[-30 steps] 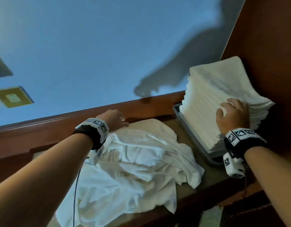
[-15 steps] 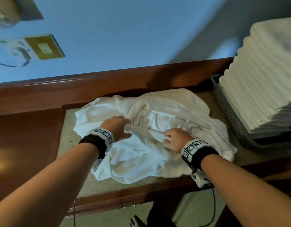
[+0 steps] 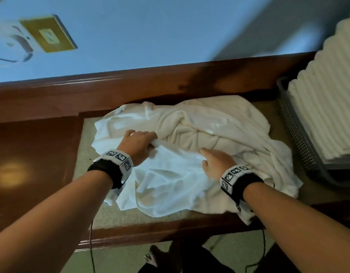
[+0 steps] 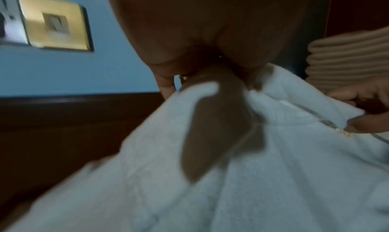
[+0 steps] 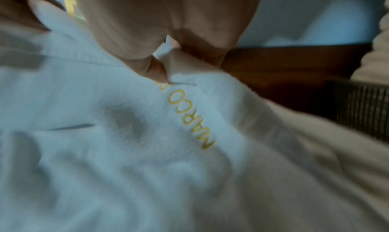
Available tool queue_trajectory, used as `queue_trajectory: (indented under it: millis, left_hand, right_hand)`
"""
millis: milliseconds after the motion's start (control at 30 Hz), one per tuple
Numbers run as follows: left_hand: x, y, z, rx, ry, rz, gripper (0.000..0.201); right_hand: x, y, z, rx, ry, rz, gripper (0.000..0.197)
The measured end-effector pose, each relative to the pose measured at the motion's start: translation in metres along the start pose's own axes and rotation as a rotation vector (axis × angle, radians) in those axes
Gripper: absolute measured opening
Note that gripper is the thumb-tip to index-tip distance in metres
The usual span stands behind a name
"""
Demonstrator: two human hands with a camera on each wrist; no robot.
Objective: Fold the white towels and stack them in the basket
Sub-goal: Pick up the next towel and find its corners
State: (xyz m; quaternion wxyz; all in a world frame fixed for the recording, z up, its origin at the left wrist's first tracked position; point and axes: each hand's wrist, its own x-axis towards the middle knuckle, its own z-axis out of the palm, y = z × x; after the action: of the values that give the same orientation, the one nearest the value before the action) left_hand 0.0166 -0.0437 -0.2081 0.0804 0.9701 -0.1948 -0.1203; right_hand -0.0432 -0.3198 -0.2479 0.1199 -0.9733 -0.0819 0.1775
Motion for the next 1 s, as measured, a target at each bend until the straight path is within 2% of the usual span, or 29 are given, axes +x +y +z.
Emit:
queue_trajectory:
  millis: [67, 200, 300, 367, 433, 500, 667, 733, 800, 867, 933, 967, 1000]
  left_hand:
    - [0.001, -0.006, -0.028, -0.133, 0.036, -0.027, 0.011]
    - [-0.009, -0.014, -0.092, -0.144, 0.153, -0.033, 0.008]
    - [-0.037, -0.028, -0.142, -0.083, 0.248, -0.061, 0.042]
    - [-0.061, -0.047, -0.167, 0.094, 0.273, -0.06, 0.051]
    - [-0.088, -0.067, -0.184, 0.257, 0.293, -0.086, 0.05]
    - [-0.114, -0.094, -0.197, 0.309, 0.356, -0.126, 0.043]
    - [-0.179, -0.161, -0.242, 0.009, 0.593, -0.247, 0.026]
    - [-0.198, -0.184, -0.262, -0.035, 0.609, -0.282, 0.015]
    - [-0.214, -0.203, -0.277, -0.017, 0.545, -0.317, 0.016]
    - [-0.226, -0.206, -0.277, -0.046, 0.422, -0.238, 0.045]
    - [-0.232, -0.186, -0.265, -0.186, 0.332, -0.057, 0.077]
    - [-0.232, -0.172, -0.256, -0.257, 0.331, 0.028, 0.078]
    - [-0.229, -0.162, -0.247, -0.298, 0.371, 0.111, 0.066]
  right_hand:
    - [0.008, -0.003, -0.031, 0.034, 0.088, 0.034, 0.027]
    - [0.023, -0.019, -0.096, 0.074, 0.22, 0.093, 0.025]
    - [0.023, -0.038, -0.131, 0.11, 0.288, 0.135, 0.016]
    - [0.019, -0.059, -0.149, 0.201, 0.367, 0.128, 0.019]
    - [0.015, -0.092, -0.164, 0.244, 0.447, 0.068, 0.021]
    - [0.01, -0.131, -0.177, 0.256, 0.531, -0.013, 0.021]
    - [-0.006, -0.231, -0.209, 0.286, 0.696, -0.151, 0.012]
    - [-0.015, -0.269, -0.219, 0.3, 0.724, -0.2, 0.007]
    - [-0.024, -0.306, -0.225, 0.3, 0.711, -0.236, 0.002]
    - [-0.035, -0.345, -0.23, 0.265, 0.681, -0.289, 0.013]
    - [-0.046, -0.385, -0.228, 0.202, 0.631, -0.369, 0.019]
    - [-0.05, -0.404, -0.226, 0.156, 0.604, -0.407, 0.017]
    - [-0.054, -0.419, -0.223, 0.091, 0.578, -0.427, 0.013]
